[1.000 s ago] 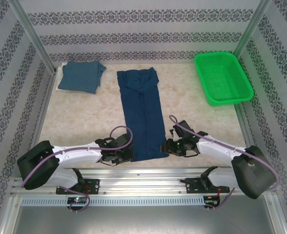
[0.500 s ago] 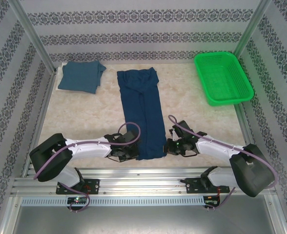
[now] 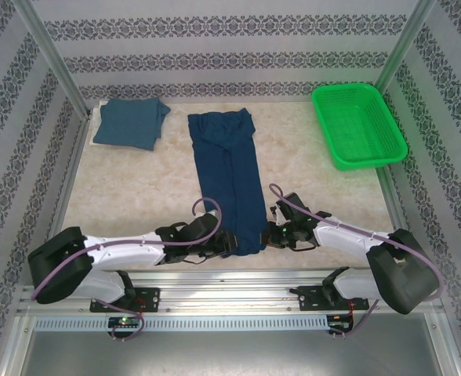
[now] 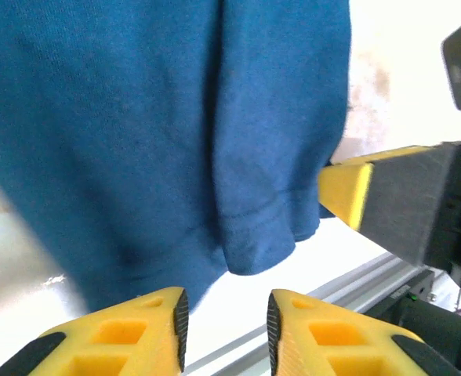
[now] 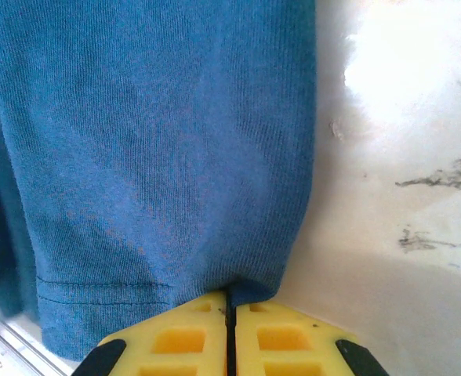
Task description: Fold and stack the t-shirts
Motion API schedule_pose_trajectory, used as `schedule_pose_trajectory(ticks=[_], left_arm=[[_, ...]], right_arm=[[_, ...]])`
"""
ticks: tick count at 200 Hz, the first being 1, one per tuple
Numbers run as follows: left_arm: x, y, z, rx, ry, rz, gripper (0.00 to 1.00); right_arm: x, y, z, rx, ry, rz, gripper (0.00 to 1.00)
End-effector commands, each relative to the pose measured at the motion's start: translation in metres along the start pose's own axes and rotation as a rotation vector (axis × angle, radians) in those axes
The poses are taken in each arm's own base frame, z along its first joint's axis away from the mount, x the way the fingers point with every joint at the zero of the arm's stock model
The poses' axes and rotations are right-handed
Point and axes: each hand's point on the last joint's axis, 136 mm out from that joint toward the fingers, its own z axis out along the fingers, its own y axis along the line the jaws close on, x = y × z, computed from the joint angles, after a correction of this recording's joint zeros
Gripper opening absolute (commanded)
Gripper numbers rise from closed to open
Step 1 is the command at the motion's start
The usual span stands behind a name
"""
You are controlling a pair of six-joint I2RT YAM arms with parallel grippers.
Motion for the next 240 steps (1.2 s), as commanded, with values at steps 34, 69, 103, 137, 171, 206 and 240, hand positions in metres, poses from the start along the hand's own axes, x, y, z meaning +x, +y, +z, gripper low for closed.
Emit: schedule_pose_trajectory(ticks=[34, 69, 103, 137, 171, 206, 240], left_arm=[[0.008, 0.024, -0.003, -0.054, -0.029, -0.048, 0.39], [0.011, 0.05, -0.026, -0.164, -0.027, -0.032, 0.4], [0.009, 0.047, -0.022, -0.183, -0.026, -0.006, 0.4], [0.017, 0.052, -0.008, -0.257, 0.04, 0.023, 0.39], [0.014, 0.057, -0.012, -0.311, 0.038, 0.047, 0.39], [0.014, 0.06, -0.02, -0.36, 0.051, 0.072, 0.41], [0.019, 0.061, -0.016, -0.376, 0.082, 0.08, 0.43]], right_arm=[[0.005, -0.002, 0.0, -0.002, 0.017, -0.002, 0.1], [0.006, -0.002, -0.003, 0.002, 0.013, -0.006, 0.1], [0.005, -0.005, -0.005, 0.001, 0.006, -0.001, 0.1], [0.005, -0.006, -0.007, -0.004, 0.005, 0.004, 0.1], [0.004, -0.006, -0.01, -0.009, -0.006, 0.003, 0.11], [0.005, -0.006, -0.011, -0.011, -0.006, 0.004, 0.11], [0.005, -0.008, -0.01, -0.014, -0.006, 0.009, 0.12]])
